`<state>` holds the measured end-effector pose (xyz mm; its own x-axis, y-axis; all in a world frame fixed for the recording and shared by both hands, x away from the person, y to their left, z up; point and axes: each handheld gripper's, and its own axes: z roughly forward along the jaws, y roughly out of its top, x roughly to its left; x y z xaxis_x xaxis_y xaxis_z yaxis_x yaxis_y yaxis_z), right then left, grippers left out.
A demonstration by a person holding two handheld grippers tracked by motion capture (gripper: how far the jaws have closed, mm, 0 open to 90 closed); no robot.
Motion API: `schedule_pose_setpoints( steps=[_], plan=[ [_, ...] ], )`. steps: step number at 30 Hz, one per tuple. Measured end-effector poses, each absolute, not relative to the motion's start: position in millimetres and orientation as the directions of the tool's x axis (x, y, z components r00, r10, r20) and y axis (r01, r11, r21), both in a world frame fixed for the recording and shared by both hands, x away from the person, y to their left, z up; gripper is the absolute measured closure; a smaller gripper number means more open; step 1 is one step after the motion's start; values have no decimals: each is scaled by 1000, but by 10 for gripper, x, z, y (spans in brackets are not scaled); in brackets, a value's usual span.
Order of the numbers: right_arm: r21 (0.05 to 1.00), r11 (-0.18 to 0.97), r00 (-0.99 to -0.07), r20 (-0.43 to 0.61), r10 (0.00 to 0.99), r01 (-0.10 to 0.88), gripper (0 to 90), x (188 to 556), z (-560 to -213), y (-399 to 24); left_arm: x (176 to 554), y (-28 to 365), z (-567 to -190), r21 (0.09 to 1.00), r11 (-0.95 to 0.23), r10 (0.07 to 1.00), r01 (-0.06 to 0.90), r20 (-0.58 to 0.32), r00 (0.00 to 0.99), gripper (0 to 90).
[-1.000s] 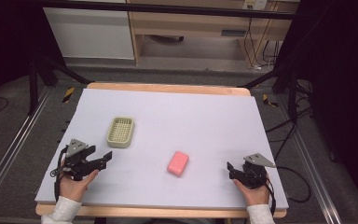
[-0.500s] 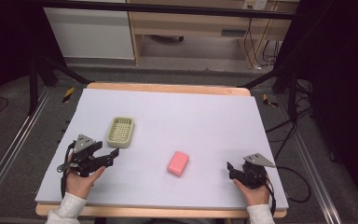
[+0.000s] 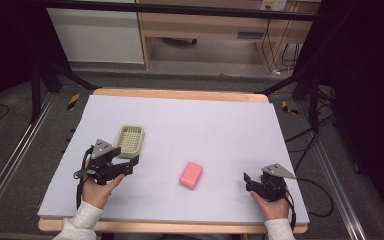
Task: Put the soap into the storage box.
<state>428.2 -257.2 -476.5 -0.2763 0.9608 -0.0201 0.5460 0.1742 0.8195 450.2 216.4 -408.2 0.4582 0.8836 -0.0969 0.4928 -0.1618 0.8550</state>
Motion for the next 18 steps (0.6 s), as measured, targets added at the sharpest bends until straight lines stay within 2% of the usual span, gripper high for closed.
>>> schedule_pose_setpoints(
  steps=[18],
  plan=[
    [814,172,-282,-10,959,555,253,4293,-4765,-2560,4593,1737,-4040,849,-209,852,484,-85,517,253]
  ],
)
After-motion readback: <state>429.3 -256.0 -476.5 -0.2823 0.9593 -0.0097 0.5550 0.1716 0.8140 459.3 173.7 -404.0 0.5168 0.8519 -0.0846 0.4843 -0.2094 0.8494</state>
